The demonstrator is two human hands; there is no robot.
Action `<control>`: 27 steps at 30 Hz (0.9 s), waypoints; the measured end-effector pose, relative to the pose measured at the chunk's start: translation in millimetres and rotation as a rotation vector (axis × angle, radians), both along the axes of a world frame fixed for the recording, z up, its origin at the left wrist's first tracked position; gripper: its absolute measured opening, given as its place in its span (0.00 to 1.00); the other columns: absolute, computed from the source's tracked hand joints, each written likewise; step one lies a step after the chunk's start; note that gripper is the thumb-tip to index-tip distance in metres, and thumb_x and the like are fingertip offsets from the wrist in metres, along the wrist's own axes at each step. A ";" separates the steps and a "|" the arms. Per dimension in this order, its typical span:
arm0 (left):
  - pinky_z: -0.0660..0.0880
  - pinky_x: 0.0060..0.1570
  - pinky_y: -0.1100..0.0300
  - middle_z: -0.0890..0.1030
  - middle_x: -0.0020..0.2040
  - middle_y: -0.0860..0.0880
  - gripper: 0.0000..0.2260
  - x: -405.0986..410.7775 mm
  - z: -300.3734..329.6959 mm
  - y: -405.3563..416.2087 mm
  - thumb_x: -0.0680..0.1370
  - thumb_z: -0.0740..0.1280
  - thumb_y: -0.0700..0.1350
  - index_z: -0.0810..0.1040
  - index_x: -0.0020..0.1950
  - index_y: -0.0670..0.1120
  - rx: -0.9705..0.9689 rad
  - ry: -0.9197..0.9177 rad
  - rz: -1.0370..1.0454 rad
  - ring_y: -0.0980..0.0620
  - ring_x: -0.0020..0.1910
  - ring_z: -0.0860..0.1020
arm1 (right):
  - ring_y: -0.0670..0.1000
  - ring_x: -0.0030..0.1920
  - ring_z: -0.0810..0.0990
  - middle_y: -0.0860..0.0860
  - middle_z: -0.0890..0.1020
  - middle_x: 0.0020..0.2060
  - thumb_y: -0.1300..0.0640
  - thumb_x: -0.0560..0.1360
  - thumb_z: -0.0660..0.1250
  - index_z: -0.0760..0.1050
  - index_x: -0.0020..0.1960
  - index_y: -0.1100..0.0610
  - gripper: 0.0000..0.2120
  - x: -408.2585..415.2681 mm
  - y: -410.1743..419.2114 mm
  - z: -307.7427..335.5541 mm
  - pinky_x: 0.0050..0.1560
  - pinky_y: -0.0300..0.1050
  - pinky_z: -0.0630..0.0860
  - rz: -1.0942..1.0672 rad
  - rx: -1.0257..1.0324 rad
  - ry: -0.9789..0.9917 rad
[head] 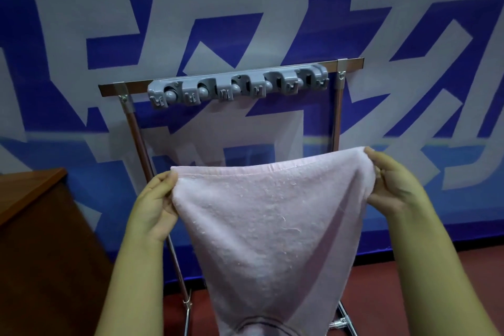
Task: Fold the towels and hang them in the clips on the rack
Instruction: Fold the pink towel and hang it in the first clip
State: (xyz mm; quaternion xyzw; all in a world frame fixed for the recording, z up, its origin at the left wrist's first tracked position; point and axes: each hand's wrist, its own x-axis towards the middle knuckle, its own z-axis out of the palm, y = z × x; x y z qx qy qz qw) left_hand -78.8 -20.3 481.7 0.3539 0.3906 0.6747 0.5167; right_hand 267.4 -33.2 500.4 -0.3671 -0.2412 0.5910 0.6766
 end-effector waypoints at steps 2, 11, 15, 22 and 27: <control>0.80 0.37 0.62 0.83 0.40 0.47 0.06 7.0 -3.5 0.9 0.77 0.64 0.42 0.78 0.42 0.45 -0.045 -0.021 0.003 0.53 0.39 0.81 | 0.46 0.27 0.81 0.50 0.82 0.26 0.57 0.79 0.60 0.75 0.41 0.59 0.11 -7.3 2.8 -6.1 0.27 0.35 0.76 0.003 -0.016 -0.025; 0.81 0.41 0.56 0.81 0.41 0.43 0.03 77.0 6.9 -22.4 0.78 0.63 0.38 0.75 0.45 0.41 -0.009 0.172 -0.091 0.50 0.39 0.81 | 0.54 0.39 0.76 0.58 0.78 0.37 0.57 0.80 0.59 0.76 0.51 0.69 0.15 -67.7 3.8 -17.9 0.43 0.48 0.75 0.026 0.046 -0.551; 0.82 0.45 0.51 0.79 0.41 0.42 0.06 103.2 12.8 -35.6 0.77 0.65 0.40 0.75 0.47 0.37 0.018 0.272 -0.095 0.46 0.41 0.81 | 0.42 0.34 0.79 0.41 0.80 0.28 0.56 0.79 0.60 0.81 0.47 0.56 0.12 -89.5 -9.4 -15.5 0.43 0.45 0.77 0.061 0.135 -0.705; 0.80 0.40 0.62 0.81 0.35 0.49 0.03 118.6 12.2 -50.4 0.76 0.68 0.41 0.78 0.46 0.42 0.069 0.460 -0.071 0.54 0.38 0.82 | 0.48 0.48 0.83 0.49 0.85 0.42 0.53 0.78 0.63 0.82 0.49 0.50 0.09 -102.5 -29.0 -10.9 0.53 0.51 0.80 0.061 0.234 -0.806; 0.81 0.43 0.59 0.83 0.40 0.45 0.03 120.7 15.0 -55.4 0.76 0.68 0.41 0.79 0.46 0.42 0.106 0.504 -0.077 0.51 0.41 0.84 | 0.40 0.47 0.82 0.45 0.85 0.42 0.55 0.78 0.62 0.82 0.48 0.48 0.10 -107.5 -33.5 -8.9 0.49 0.36 0.77 0.056 0.295 -0.833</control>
